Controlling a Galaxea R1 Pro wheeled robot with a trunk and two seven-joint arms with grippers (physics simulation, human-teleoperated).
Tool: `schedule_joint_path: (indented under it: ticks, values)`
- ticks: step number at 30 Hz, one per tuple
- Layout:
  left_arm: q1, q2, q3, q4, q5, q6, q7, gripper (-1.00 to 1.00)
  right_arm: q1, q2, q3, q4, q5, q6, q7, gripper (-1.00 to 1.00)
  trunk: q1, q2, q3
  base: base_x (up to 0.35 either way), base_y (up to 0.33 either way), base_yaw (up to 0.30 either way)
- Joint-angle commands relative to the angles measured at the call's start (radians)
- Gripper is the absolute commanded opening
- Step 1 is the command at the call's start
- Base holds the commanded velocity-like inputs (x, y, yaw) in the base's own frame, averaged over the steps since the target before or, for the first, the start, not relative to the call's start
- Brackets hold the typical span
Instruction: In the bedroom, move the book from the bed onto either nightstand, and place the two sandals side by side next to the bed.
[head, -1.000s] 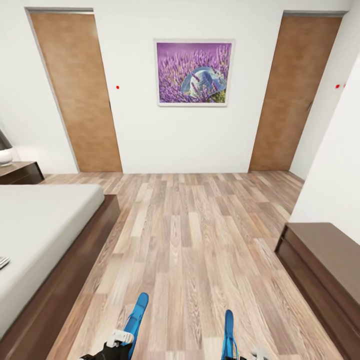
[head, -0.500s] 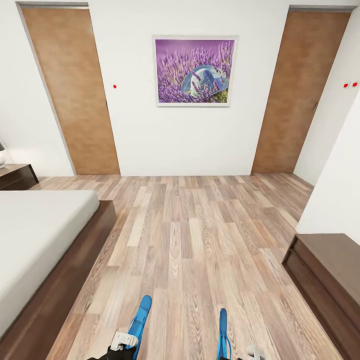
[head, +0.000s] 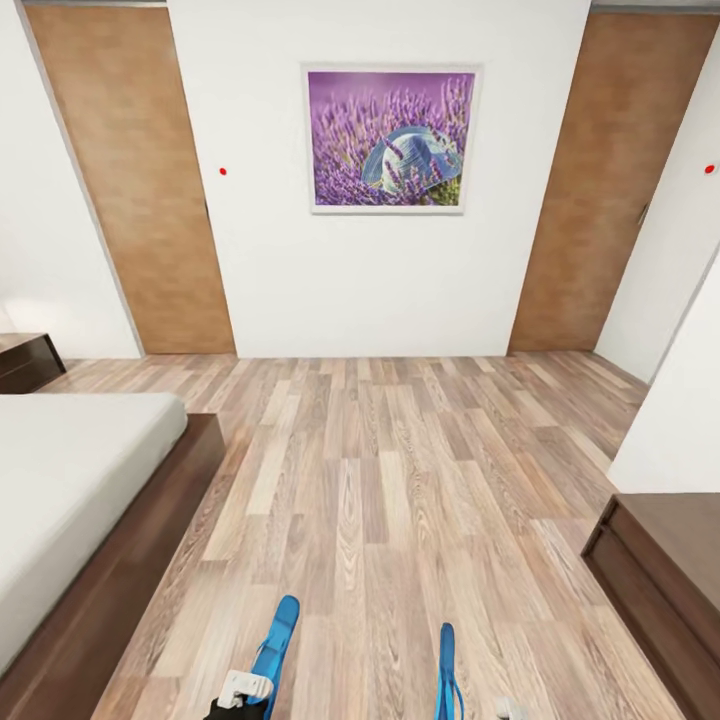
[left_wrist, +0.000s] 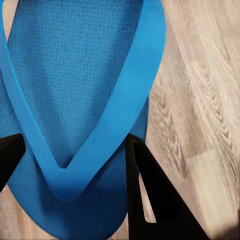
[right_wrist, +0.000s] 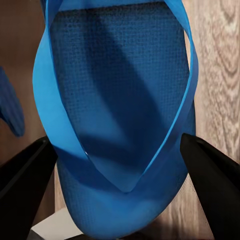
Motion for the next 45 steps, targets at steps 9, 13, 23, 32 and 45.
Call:
schedule_joint_path:
  ticks: [9,13,23,32,45]
  values:
    - [0.005,-0.003,-0.004,0.001,0.008,-0.003,0.000,-1.00,-0.001,0.001,-0.009,0.001,0.000,0.005,0.004,-1.00,0.000,0.000,-0.001,0.320,0.000,0.000]
    - [0.006,-0.005,-0.004,0.001,0.008,-0.004,0.000,-1.00,-0.001,0.000,-0.009,0.001,0.000,0.005,0.003,-1.00,0.000,0.000,-0.001,0.320,0.000,0.000]
    - [0.007,-0.007,-0.004,0.001,0.008,-0.003,-0.001,-1.00,-0.001,0.001,-0.009,0.002,0.000,0.005,0.003,-1.00,0.000,0.000,-0.001,0.317,0.000,0.000]
    - [0.008,-0.007,-0.003,0.001,0.008,-0.003,-0.002,-1.00,-0.001,0.003,-0.009,0.002,0.000,0.005,0.003,-1.00,0.000,0.000,-0.001,0.314,0.000,0.000]
    - [0.010,-0.007,-0.003,0.001,0.009,-0.003,-0.001,-1.00,-0.001,0.003,-0.009,0.002,0.000,0.005,0.005,-1.00,0.000,0.000,-0.001,0.320,0.000,0.000]
